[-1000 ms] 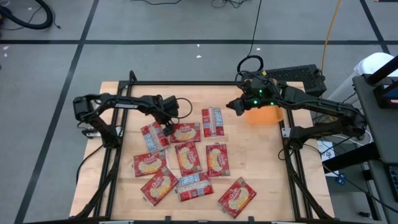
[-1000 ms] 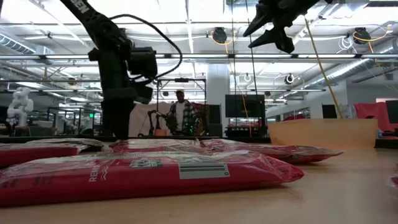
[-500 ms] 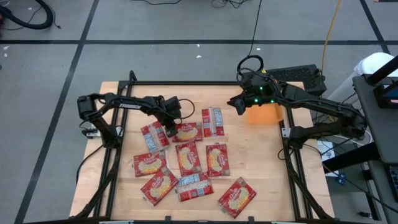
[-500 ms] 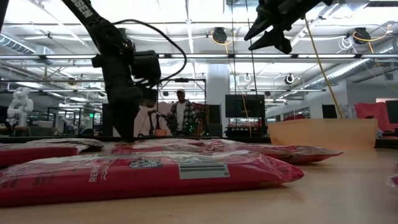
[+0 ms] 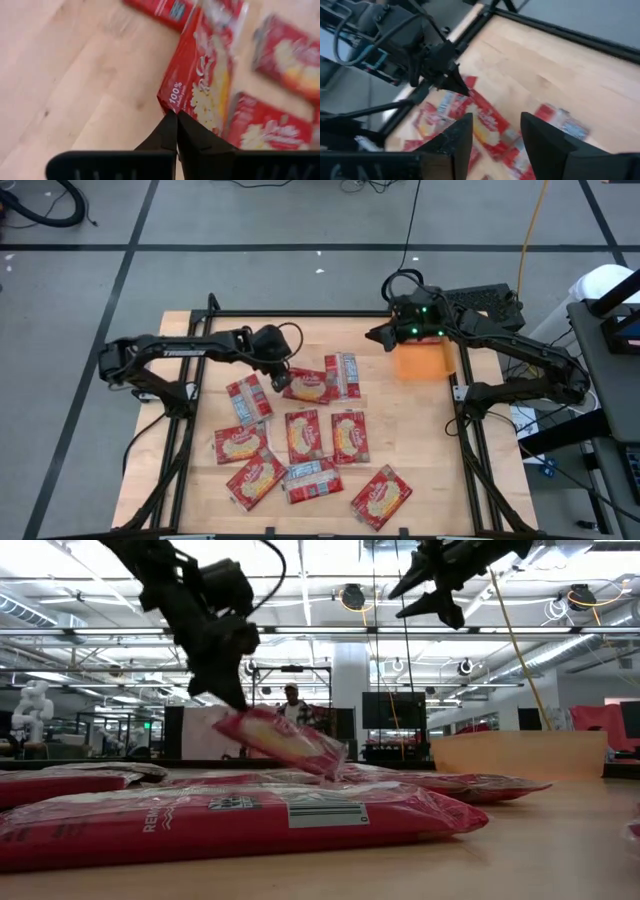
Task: Sort popcorn bags into baskets
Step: Put the red popcorn bag into the orange bin
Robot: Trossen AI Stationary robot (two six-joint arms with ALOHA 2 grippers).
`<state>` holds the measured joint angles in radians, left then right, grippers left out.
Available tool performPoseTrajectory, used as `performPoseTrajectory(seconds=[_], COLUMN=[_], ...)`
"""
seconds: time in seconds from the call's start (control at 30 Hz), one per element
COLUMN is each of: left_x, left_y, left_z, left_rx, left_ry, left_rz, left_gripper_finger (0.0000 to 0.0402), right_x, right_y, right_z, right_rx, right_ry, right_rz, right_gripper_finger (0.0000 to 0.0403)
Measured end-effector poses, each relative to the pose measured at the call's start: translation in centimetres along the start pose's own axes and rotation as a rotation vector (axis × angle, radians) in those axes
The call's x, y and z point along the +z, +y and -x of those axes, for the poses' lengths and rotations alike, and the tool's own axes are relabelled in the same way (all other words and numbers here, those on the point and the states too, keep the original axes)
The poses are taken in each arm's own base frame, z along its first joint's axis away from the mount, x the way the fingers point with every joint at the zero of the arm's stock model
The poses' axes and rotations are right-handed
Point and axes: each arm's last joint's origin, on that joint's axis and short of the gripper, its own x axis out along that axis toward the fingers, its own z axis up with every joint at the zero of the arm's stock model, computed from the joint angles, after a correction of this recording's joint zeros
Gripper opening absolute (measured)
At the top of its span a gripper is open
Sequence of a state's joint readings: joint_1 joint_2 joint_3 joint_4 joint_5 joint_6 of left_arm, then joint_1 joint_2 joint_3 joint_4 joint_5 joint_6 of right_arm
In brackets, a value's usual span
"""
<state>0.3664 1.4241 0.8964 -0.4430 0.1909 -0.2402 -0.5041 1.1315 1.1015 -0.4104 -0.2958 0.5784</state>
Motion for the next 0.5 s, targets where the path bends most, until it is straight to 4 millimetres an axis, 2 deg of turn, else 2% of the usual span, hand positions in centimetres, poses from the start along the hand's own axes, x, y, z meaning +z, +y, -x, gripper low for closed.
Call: performPoseTrajectory(seconds=[0.3,0.5], left_x=[2.7,4.7], left_y=[-1.9,-3.3], left_z=[2.3,4.1], left_rx=[-0.031,-0.050], left_ry=[-0.123,-0.195], left_rz=[-0.043,-0.126], left_gripper_finger=[0.0001,0.0001], right_x=[0.2,0.6], right_y=[0.3,0.8], right_z=[-1.6,-2.3], right_rx=[0.127,0.191], right_ry=[0.055,0.024], right_rz=[0.004,0.041], right_gripper_finger=[0.0205,0.0212])
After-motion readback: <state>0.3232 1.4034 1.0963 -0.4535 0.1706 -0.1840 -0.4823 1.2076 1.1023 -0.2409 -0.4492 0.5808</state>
